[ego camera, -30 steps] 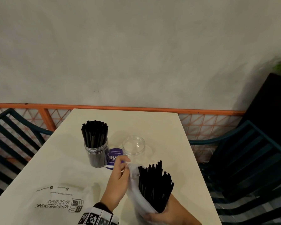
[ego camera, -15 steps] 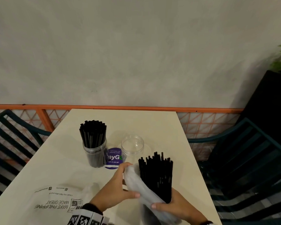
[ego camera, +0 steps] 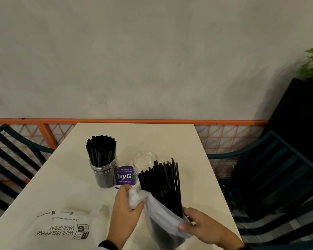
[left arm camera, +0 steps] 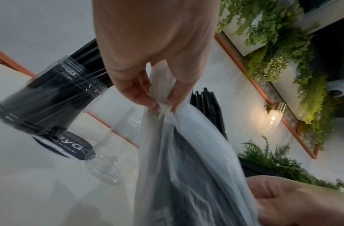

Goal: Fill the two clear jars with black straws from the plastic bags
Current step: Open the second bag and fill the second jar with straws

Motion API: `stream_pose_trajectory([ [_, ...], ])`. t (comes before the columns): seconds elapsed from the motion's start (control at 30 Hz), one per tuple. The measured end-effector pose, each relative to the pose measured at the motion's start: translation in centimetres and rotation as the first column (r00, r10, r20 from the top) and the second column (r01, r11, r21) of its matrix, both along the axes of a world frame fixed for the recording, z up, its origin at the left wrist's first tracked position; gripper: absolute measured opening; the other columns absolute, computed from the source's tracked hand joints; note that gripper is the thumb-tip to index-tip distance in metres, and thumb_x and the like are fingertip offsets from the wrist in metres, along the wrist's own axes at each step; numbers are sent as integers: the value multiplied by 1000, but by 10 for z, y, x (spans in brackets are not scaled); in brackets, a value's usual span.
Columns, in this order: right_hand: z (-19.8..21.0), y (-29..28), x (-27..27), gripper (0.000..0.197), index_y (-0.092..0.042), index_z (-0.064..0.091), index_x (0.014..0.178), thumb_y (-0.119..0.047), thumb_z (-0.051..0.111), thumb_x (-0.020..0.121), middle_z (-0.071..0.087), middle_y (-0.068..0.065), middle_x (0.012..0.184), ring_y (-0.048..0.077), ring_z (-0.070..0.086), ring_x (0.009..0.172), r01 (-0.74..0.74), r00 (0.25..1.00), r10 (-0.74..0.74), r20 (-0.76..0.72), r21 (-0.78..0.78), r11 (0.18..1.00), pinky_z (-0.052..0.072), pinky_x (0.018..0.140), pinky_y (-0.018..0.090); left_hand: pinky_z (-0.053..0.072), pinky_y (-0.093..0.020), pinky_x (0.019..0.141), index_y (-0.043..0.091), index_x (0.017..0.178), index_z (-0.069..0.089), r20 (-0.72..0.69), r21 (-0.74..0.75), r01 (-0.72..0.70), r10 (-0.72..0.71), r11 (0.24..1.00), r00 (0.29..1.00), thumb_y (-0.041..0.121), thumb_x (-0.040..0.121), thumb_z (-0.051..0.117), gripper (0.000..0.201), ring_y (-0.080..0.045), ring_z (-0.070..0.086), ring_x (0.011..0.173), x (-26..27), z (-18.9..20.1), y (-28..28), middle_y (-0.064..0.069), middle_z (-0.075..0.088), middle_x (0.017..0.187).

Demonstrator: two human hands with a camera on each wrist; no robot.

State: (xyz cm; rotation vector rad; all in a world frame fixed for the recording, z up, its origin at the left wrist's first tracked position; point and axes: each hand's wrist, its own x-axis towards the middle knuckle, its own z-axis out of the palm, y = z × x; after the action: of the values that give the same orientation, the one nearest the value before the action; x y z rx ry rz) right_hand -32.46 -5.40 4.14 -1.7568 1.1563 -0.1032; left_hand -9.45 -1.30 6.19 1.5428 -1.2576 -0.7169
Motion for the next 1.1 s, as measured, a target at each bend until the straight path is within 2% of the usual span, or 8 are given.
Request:
stream_pose_trajectory([
  [0.13, -9, 3, 8, 43, -36, 46, 129, -24, 54, 88, 61, -1, 118, 14, 57, 105, 200, 979, -202, -16, -100, 975, 45, 82, 17, 46, -24, 77, 5, 100, 48, 217, -95, -69, 88, 993, 972, 15, 64, 74, 45, -16, 45, 82, -7, -1, -1, 0, 34, 96],
  [0.23, -8, 5, 14, 39, -35, 51, 121, -16, 55, 87, 66, -1, 94, 9, 61, 77, 303, 953, -300, 40, -112, 947, 43, 61, 7, 42, -14, 66, 18, 96, 41, 167, -90, -6, 21, 996, 986, 38, 57, 61, 48, -11, 50, 80, -12, -2, 3, 7, 34, 94],
  [0.33, -9, 5, 18, 29, -27, 54, 107, -9, 58, 85, 60, -7, 66, 4, 56, 59, 483, 874, -467, 135, -127, 866, 43, 51, 8, 45, -14, 63, 27, 84, 40, 42, -62, 32, -29, 998, 999, 21, 65, 69, 36, -14, 51, 72, -17, 0, 8, 3, 45, 82],
  [0.43, -10, 5, 23, 26, -12, 47, 96, -9, 66, 79, 57, 7, 64, 13, 53, 48, 618, 779, -593, 205, -90, 781, 40, 41, 11, 43, -23, 55, 31, 74, 35, 56, -33, 13, -11, 999, 998, 8, 74, 67, 40, -12, 50, 62, -27, 3, 11, -3, 52, 72],
  [0.53, -4, 7, 30, 38, -5, 49, 96, -19, 76, 72, 59, 11, 70, 11, 56, 46, 610, 730, -615, 297, 123, 783, 51, 52, 19, 39, -20, 53, 23, 71, 35, 18, -31, -30, 30, 999, 999, -2, 75, 62, 38, -10, 39, 53, -29, 2, 10, -3, 44, 67],
  [0.67, -1, 12, 34, 89, -18, 49, 102, -51, 90, 31, 60, 6, 82, 17, 61, 72, 482, 788, -522, 326, 202, 853, 53, 71, 29, 39, -11, 56, 19, 72, 37, 13, -35, 18, -17, 999, 1000, -1, 73, 64, 34, -2, 44, 62, -27, -5, 10, -3, 40, 69],
  [0.87, -8, 11, 33, 26, -14, 57, 95, -18, 74, 77, 64, 7, 68, 8, 58, 54, 615, 696, -577, 427, 60, 786, 47, 53, 18, 51, -12, 66, 27, 90, 47, 7, -99, 139, -139, 985, 990, 29, 64, 73, 37, -7, 59, 87, -44, -9, 25, 0, 54, 94],
  [1.1, -15, 20, 35, 28, -12, 49, 62, -15, 72, 78, 46, -3, 53, 9, 40, 51, 689, 619, -609, 496, 29, 724, 39, 51, 19, 49, -6, 63, 51, 75, 53, 101, -121, 148, -136, 982, 986, 14, 70, 77, 44, -2, 62, 79, -46, -14, 22, 6, 57, 90],
])
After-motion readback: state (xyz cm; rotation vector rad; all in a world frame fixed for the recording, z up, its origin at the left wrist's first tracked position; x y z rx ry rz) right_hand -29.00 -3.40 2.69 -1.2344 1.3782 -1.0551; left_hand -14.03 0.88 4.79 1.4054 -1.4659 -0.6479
